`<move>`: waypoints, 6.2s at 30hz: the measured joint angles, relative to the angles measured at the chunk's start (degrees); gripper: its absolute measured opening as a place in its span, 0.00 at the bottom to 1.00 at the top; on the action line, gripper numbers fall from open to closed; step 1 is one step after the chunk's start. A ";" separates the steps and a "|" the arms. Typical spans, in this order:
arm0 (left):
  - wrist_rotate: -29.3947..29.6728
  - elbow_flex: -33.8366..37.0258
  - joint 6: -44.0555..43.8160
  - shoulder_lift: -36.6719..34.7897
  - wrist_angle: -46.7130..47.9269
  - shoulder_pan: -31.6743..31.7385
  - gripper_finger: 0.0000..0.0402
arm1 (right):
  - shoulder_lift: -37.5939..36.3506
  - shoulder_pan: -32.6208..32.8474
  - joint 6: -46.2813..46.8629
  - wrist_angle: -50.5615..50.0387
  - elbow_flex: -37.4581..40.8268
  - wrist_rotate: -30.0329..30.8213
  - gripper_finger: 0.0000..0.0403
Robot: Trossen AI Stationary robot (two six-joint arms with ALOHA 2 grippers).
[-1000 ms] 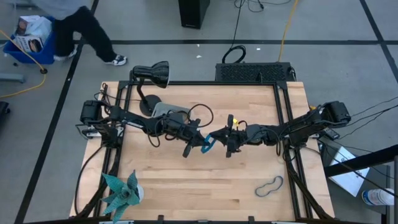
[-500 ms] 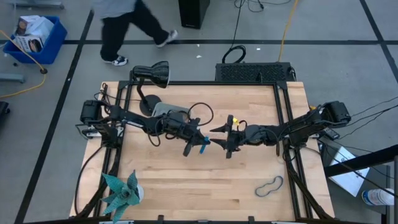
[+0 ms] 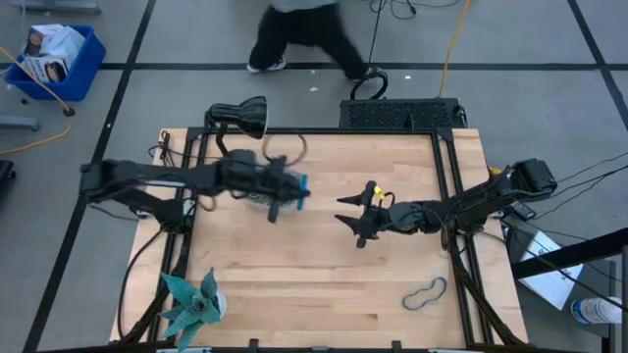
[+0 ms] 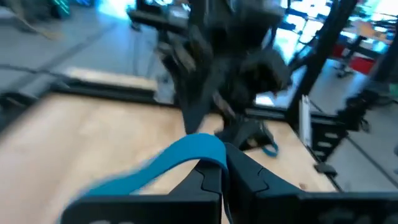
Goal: Pick and place rubber bands into bin
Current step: Put the left blue rubber band into the gray bin, then put the blue rubber band into the gray bin
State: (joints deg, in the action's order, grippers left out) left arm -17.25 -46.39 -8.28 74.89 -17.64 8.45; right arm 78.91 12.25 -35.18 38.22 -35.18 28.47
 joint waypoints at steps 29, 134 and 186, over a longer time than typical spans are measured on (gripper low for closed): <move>26.82 0.81 -2.39 5.27 25.97 2.60 0.02 | -0.28 -0.26 0.03 -1.63 0.04 0.26 0.54; 29.34 0.79 -5.69 5.10 40.72 8.02 0.12 | -18.07 14.40 44.31 -64.38 -7.64 -17.47 0.54; 29.37 0.79 -2.40 5.10 33.80 8.04 0.12 | 6.98 39.24 88.02 -72.20 -8.77 -25.48 0.54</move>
State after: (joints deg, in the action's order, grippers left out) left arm 12.12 -45.60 -10.68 79.99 16.16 16.49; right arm 85.88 51.49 52.84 -33.99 -43.95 2.99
